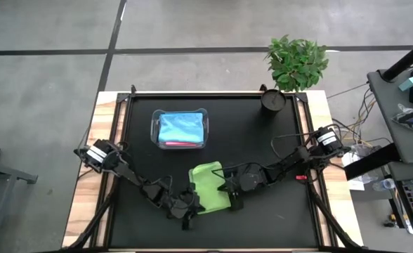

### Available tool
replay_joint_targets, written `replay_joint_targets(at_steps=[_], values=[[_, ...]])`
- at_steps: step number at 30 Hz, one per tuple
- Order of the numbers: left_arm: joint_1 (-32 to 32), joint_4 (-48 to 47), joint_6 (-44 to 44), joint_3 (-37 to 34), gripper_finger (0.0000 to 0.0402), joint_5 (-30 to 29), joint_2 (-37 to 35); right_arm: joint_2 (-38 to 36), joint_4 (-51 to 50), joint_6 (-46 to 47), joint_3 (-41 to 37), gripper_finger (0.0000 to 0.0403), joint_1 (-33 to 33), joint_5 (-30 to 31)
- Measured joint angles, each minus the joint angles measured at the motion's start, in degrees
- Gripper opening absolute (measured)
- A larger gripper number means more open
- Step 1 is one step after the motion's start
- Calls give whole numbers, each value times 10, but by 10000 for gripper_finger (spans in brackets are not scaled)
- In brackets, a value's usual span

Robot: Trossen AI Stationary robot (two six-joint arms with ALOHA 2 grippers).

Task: Fold microfiber towels
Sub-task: Fold the green microfiber cloth

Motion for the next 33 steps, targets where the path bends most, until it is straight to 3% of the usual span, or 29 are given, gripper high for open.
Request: replay_joint_targets(at_steps=[8,17,20,26,33], values=[[-1,-17,0,0,3,33,-11,-2,-1,16,-20,9,1,14],[-3,-93,13,0,3,51,-94,-34,-11,-1,-17,9,6,23],[-1,-133,46,0,3,12,-122,-47,-17,-19,-17,9,-1,40],[29,-152,124,-2,3,-138,-126,-45,-19,-35,-6,9,-35,65],[89,-156,135,-23,3,-180,-103,-40,-18,-36,-5,9,-71,78]])
